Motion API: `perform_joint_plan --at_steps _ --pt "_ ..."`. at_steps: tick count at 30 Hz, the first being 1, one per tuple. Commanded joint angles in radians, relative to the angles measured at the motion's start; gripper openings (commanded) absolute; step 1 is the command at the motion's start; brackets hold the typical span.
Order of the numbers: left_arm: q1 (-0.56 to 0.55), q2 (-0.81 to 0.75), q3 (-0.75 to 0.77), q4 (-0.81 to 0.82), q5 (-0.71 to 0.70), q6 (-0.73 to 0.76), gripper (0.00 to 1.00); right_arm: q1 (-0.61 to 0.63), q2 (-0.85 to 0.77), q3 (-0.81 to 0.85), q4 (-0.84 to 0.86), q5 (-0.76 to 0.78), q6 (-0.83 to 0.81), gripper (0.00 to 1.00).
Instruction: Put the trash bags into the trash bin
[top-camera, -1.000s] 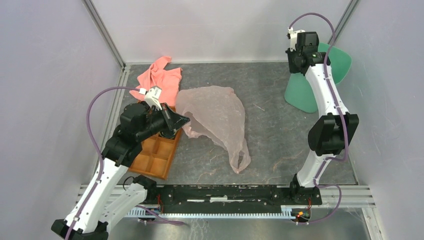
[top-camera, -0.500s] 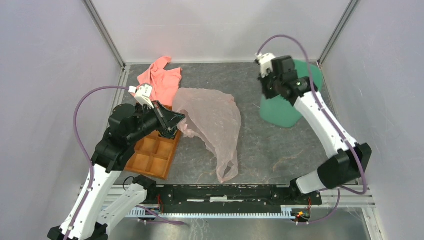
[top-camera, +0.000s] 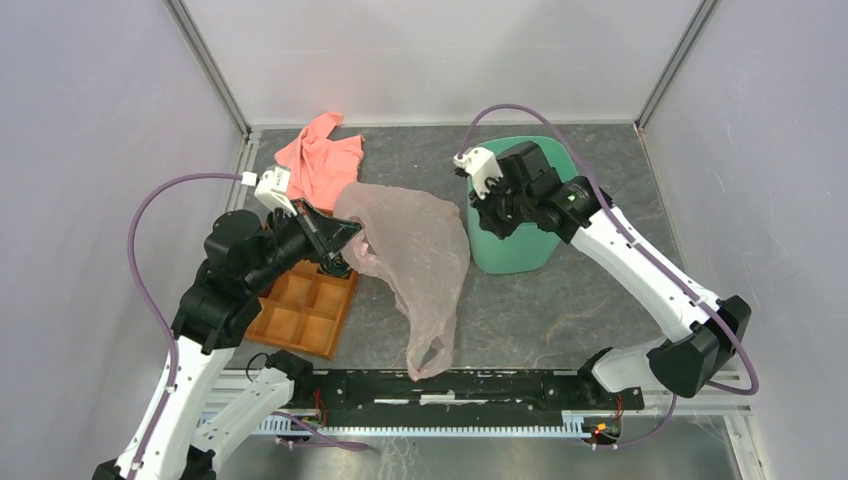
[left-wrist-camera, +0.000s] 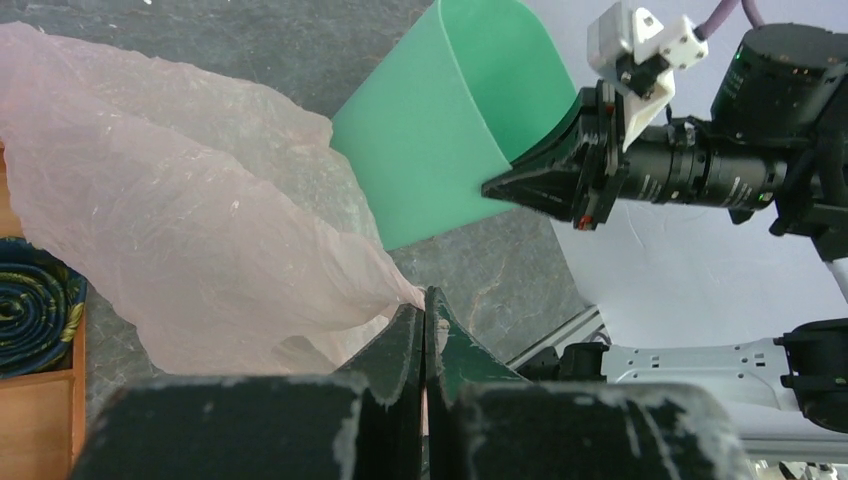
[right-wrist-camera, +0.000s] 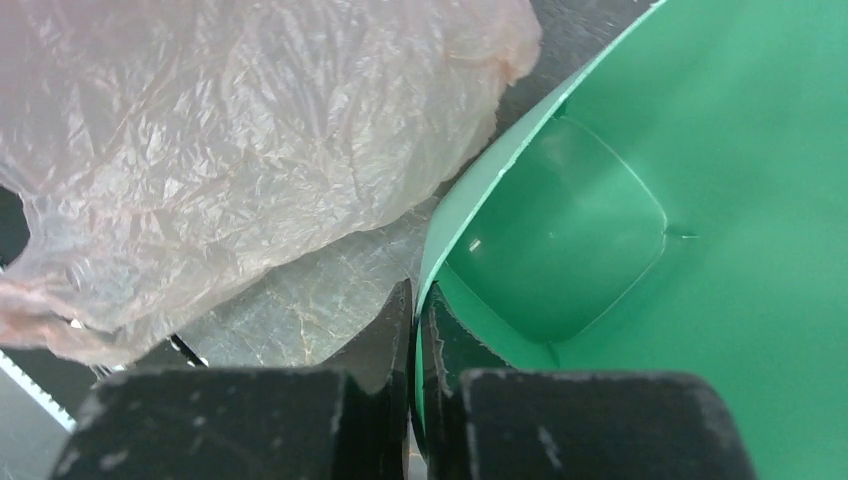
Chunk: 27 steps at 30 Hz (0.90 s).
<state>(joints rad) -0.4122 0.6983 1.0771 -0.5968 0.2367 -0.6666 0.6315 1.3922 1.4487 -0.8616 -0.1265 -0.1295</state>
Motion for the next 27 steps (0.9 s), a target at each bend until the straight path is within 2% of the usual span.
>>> perform_joint_plan --at_steps 1,7,10,13,18,20,22,25,27 --pt "-0.001 0.017 0.056 0.016 -0.012 -0.013 0.02 0.040 -0.013 -0.012 -0.036 -0.014 -0.025 0.12" --pt "-0.001 0.011 0.054 0.033 0.012 -0.027 0.02 0.109 -0.007 0.097 -0.146 0.159 -0.046 0.50" --pt "-0.001 -0.004 0.057 0.039 0.003 -0.021 0.02 0.148 -0.011 0.190 -0.197 0.258 -0.021 0.65" --pt "0.000 -0.010 0.070 0.040 -0.001 -0.009 0.02 0.220 -0.009 0.267 -0.214 0.309 -0.003 0.71" --pt "-0.001 -0.006 0.082 0.063 0.023 -0.018 0.02 0.466 0.059 0.322 -0.161 0.384 0.028 0.81" --pt "-0.001 -0.002 0.089 0.070 0.023 -0.023 0.02 0.554 0.098 0.320 -0.096 0.391 0.036 0.85" --pt "-0.001 -0.003 0.096 0.074 0.018 -0.036 0.02 0.621 0.107 0.259 0.037 0.352 0.046 0.89" --pt "-0.002 -0.008 0.095 0.116 0.030 -0.077 0.02 0.683 -0.001 0.000 0.401 0.325 0.098 0.91" --pt "-0.001 -0.012 0.091 0.144 0.044 -0.100 0.02 0.695 -0.111 -0.232 0.698 0.341 0.158 0.93"
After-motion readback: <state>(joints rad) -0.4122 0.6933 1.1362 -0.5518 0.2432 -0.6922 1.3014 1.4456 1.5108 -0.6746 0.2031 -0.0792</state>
